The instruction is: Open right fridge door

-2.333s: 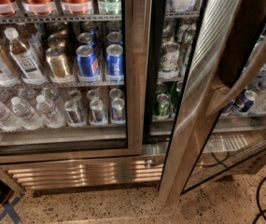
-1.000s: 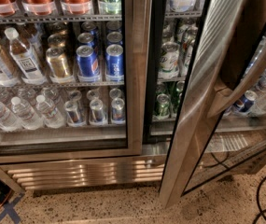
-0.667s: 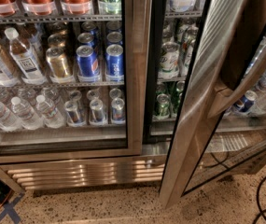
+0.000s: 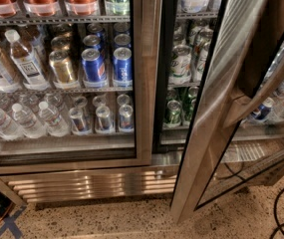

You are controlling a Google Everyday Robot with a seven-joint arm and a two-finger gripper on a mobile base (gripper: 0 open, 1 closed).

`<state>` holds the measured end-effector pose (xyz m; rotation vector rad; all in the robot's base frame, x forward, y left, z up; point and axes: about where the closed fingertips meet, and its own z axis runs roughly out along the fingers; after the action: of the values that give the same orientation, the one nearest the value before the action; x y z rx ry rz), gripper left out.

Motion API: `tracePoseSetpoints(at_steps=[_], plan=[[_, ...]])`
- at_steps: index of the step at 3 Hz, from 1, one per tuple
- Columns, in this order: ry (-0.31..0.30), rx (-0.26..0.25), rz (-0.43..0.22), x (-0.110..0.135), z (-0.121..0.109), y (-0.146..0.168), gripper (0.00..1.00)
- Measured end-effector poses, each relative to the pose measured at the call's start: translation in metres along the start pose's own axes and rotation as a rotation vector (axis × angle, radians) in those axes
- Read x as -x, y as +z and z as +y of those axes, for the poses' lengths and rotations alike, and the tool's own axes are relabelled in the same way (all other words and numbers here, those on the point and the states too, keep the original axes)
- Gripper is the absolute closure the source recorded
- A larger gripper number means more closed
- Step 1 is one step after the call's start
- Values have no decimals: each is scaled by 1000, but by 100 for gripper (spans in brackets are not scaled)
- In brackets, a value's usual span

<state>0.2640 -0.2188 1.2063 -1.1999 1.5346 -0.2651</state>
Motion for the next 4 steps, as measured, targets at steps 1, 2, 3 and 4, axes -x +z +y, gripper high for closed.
tracePoseSetpoints(at_steps=[1, 2, 3, 4], plan=[[0, 0, 0, 0, 0, 0, 0], [0, 0, 0, 0, 0, 0, 18], [0, 0, 0, 0, 0, 0, 31], [0, 0, 0, 0, 0, 0, 28]])
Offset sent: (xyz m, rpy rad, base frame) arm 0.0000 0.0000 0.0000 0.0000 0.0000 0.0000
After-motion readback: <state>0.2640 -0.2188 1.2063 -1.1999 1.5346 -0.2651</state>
